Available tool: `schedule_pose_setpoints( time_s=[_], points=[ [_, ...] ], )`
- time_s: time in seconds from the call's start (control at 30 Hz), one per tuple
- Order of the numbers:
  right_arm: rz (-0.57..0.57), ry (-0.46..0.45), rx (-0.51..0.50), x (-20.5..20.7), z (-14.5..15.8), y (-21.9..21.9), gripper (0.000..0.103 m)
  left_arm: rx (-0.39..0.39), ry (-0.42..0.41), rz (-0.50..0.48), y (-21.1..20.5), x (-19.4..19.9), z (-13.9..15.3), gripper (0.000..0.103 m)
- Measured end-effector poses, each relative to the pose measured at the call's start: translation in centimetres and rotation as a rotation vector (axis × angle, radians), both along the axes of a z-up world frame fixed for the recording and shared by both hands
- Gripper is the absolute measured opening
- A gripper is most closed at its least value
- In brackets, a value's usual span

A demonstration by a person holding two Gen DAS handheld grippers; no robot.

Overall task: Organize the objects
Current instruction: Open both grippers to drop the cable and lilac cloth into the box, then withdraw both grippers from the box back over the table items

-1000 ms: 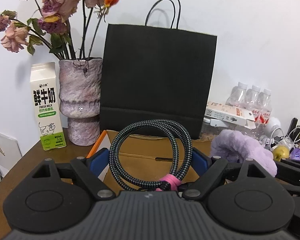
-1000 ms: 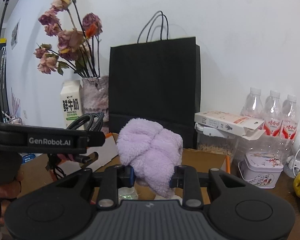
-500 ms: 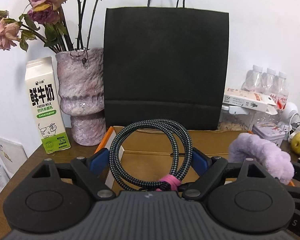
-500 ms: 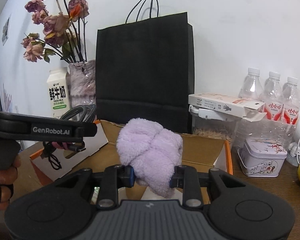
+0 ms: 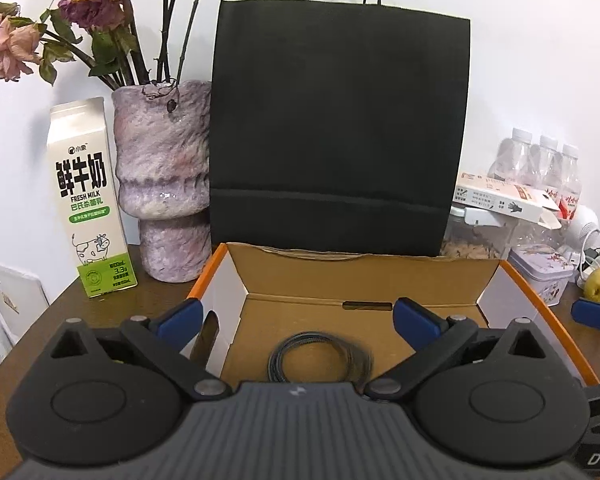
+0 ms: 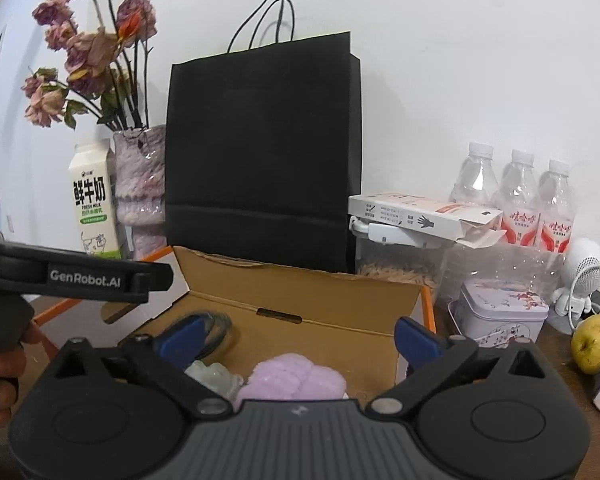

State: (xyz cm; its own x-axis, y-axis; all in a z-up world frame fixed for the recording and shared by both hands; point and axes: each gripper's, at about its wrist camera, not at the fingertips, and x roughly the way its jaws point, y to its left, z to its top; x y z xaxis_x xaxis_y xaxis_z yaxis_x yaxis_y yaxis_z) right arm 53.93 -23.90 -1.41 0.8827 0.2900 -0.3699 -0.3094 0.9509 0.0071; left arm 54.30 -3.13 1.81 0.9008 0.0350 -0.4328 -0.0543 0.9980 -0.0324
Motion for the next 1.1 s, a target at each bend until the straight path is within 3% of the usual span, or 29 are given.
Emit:
schedule_pose_setpoints(
  time_s=[0.37,0.8,1.1],
  points=[
    [-0.037,0.001,0.045,-1.4,1.2,-1.0,0.103,-0.013,-0.031,-0.008,0.5,-2.7,0.8,0.103],
    [-0.034,-0.085,0.045,-7.3,3.2,-1.7,0.103,-0.005,-0.071,-0.018,1.8,-8.7,1.3,0.103],
    [-0.053,-0.111,0.035,-12.4,2.5,-1.8,0.103,-0.003,-0.050,-0.024,3.1,-13.1,0.1,0.103]
  ],
)
